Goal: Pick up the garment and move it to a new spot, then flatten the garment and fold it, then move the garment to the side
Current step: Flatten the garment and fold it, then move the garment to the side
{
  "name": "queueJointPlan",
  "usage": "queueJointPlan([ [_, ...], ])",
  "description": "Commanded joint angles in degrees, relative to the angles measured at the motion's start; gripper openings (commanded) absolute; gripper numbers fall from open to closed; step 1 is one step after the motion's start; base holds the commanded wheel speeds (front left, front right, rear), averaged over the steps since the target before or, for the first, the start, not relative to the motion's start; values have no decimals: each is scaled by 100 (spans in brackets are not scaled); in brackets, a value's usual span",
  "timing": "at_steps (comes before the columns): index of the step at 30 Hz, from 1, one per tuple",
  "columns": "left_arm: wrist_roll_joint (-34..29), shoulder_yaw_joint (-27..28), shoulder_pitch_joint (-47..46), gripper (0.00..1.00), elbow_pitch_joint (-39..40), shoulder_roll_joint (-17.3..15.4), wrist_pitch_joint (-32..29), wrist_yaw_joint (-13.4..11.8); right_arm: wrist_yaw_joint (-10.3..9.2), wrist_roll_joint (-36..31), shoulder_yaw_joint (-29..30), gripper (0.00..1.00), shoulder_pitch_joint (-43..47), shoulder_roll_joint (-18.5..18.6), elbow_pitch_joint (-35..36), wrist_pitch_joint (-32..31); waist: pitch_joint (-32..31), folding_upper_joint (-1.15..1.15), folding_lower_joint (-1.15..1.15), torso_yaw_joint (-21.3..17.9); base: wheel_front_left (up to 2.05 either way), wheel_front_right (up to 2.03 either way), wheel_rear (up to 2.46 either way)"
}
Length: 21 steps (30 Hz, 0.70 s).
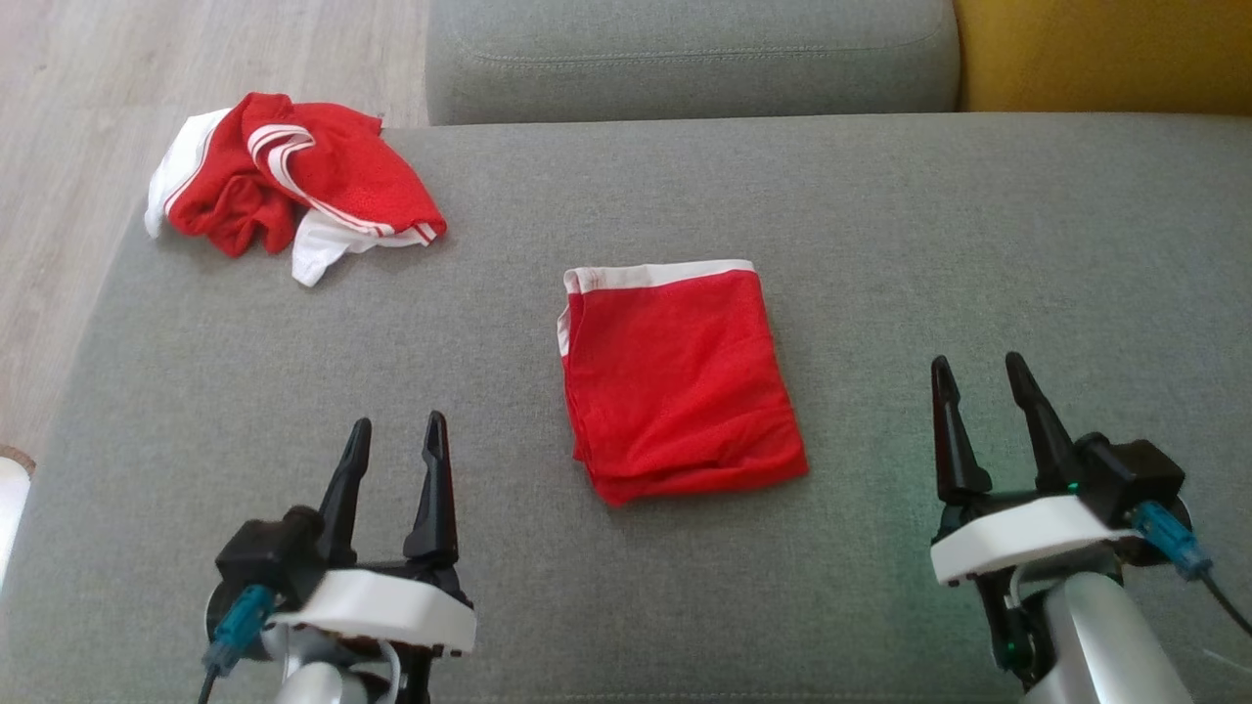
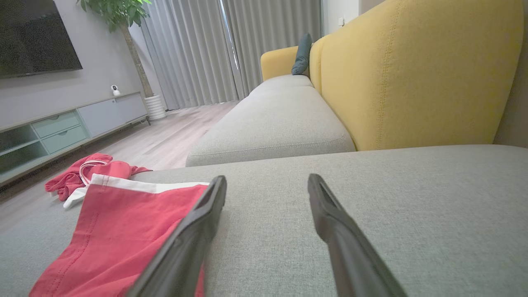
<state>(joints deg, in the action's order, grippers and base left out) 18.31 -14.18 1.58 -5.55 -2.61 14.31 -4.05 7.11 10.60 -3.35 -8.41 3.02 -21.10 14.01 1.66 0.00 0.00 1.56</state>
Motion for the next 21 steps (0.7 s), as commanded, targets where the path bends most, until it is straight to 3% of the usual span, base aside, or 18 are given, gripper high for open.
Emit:
queueJointPlan([
  [1, -38, 143, -174, 100, 216, -27, 69, -19, 37, 19, -87, 100, -98, -12, 250, -17, 3, 0, 0, -1, 0, 0, 0],
  [15, 16, 103, -209, 100, 233, -27, 69, -32, 37, -61, 5, 100, -104, -13, 306, -144, 46, 0, 0, 13, 0, 0, 0],
  [21, 57, 40, -277, 100, 267, -27, 69, -55, 37, -129, -141, 100, -466, -13, 245, -652, 183, 0, 0, 109, 0, 0, 0],
])
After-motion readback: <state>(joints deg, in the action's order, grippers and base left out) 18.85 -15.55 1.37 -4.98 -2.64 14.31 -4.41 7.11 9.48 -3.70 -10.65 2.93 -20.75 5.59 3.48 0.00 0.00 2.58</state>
